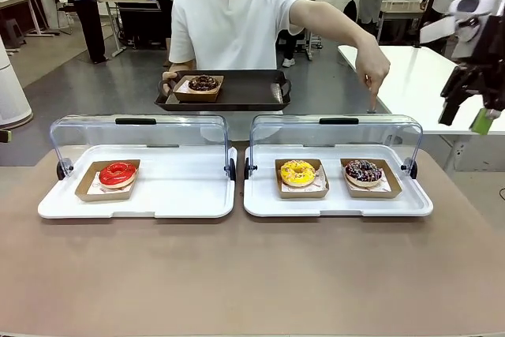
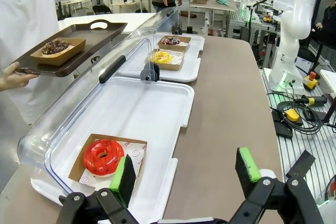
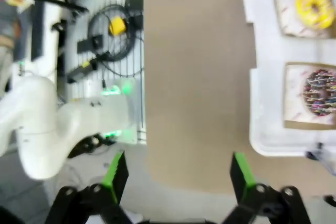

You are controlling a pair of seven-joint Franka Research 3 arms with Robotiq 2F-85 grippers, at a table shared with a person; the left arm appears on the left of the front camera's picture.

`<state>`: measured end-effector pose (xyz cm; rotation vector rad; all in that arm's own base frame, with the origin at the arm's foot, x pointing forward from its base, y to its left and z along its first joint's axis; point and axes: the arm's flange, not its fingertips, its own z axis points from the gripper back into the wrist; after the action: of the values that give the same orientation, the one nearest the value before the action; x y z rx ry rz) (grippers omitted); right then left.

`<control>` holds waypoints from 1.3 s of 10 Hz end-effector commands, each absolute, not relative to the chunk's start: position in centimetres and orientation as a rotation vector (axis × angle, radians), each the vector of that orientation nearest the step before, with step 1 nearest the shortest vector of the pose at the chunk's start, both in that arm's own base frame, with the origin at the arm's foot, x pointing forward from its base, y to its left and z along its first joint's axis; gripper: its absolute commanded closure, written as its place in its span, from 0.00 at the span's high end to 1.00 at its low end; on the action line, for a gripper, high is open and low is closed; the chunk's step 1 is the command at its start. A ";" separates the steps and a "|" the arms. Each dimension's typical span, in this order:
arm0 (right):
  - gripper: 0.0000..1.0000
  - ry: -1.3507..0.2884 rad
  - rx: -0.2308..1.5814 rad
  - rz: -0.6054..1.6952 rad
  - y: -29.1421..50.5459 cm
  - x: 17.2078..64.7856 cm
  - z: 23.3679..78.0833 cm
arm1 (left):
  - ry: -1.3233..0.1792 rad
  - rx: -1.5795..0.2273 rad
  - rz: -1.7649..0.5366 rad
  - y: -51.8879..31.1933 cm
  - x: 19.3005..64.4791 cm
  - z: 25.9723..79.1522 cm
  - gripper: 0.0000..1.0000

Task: Provide the desired donut to the person.
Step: Pick up and lift the Paper togo box containing the Donut pointed at by the person.

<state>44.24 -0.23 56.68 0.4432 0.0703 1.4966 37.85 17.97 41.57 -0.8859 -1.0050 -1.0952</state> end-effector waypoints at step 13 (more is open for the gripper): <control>1.00 -0.051 0.202 1.631 2.2 43.1 54.6 | -1.017 -0.885 -1.094 18.1 37.7 41.7 1.00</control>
<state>43.08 2.16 54.59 0.2018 -0.0516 1.6298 37.84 17.99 41.56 -0.8856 -1.0050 -1.0946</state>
